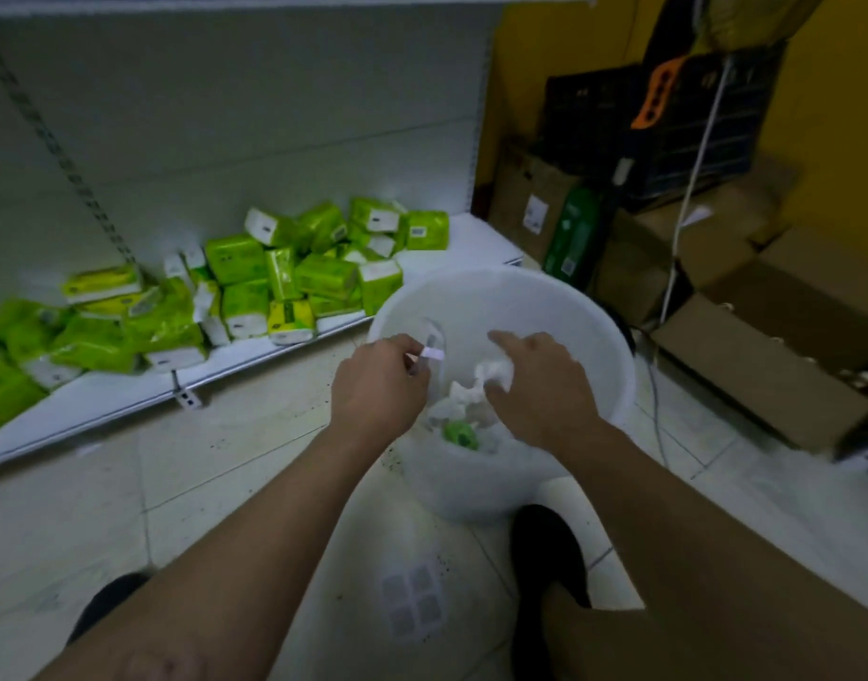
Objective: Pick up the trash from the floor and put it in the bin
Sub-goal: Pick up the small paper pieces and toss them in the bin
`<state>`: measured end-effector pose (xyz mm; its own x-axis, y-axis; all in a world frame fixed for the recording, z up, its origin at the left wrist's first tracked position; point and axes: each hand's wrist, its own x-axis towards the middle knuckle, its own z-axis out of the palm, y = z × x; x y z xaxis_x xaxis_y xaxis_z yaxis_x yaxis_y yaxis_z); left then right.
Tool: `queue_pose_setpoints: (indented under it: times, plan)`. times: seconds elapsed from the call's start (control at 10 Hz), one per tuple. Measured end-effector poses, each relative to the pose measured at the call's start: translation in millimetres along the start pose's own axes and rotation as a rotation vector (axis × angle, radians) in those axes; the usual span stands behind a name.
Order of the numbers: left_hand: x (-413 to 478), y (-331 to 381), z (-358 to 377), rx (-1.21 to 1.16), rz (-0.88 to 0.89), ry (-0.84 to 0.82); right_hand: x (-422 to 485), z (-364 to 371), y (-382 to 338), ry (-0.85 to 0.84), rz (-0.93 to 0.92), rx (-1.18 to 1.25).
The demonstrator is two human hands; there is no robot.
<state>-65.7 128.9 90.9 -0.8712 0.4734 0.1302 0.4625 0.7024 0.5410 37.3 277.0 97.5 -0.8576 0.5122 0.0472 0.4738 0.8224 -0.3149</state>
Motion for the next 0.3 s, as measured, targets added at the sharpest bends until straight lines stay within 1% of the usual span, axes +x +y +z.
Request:
queue_pose_setpoints:
  times: [0.1,0.2,0.3]
  plan:
    - [4,17,22,0.245,-0.017,-0.166,-7,7,32,-0.203,0.112,-0.050]
    - [-9,14,28,0.310,-0.013,-0.174,-10,2,38,-0.257,0.102,0.038]
    - [-25,-1,18,0.335,0.004,-0.178,-15,-13,19,-0.249,-0.032,0.092]
